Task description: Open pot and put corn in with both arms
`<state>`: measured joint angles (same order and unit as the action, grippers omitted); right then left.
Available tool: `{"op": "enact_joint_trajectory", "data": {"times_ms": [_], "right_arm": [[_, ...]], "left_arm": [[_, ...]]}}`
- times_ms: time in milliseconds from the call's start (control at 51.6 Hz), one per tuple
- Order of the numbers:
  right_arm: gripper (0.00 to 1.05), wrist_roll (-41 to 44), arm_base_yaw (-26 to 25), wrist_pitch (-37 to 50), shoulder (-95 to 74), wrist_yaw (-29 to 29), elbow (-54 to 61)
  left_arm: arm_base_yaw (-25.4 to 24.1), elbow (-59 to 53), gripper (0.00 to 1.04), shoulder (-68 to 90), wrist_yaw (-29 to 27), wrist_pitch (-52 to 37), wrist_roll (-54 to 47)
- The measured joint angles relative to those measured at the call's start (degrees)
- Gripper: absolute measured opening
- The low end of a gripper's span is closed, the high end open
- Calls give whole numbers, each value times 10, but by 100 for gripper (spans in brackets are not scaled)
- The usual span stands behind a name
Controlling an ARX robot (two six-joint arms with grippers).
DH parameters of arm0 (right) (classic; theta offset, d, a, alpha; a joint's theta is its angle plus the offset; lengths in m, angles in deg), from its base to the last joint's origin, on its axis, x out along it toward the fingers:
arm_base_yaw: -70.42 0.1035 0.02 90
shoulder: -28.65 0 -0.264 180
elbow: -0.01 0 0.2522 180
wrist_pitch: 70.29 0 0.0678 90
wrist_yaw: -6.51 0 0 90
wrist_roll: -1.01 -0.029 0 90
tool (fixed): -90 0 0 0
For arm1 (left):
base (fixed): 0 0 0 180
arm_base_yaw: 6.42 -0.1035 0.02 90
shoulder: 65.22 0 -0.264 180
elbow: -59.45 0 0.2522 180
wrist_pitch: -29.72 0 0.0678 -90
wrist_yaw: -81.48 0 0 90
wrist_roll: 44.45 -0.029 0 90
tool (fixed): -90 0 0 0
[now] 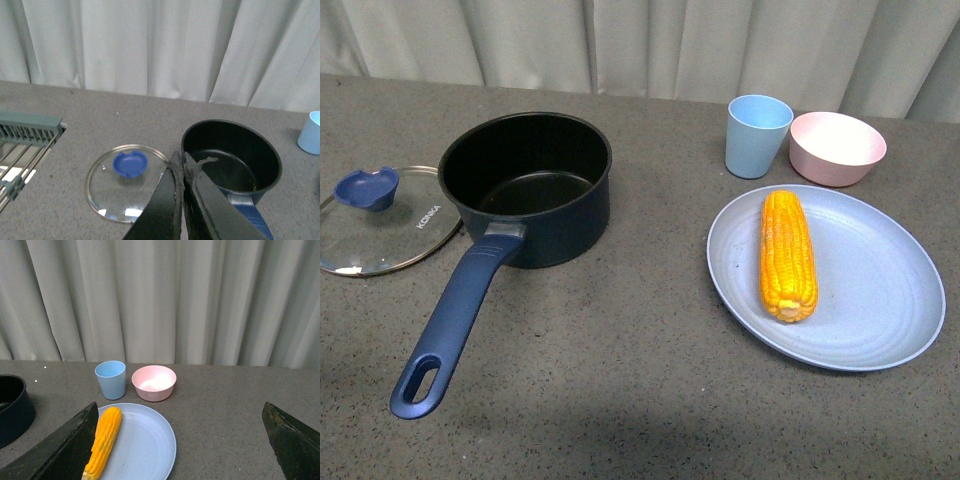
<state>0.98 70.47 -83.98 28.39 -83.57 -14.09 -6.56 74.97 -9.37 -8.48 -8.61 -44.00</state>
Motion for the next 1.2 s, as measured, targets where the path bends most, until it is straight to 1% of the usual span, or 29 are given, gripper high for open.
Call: {"op": "enact_joint_trajectory", "data": {"times_ms": [136,659,1201], "right_arm": [[96,0,0,0,0,0,0],[96,0,0,0,0,0,0],[96,0,0,0,0,0,0]], "left_arm": [[0,-2,4,-82,0,67,0],[1,-6,4,-269,0,235,0],[1,-7,4,-402,0,362,0]]}}
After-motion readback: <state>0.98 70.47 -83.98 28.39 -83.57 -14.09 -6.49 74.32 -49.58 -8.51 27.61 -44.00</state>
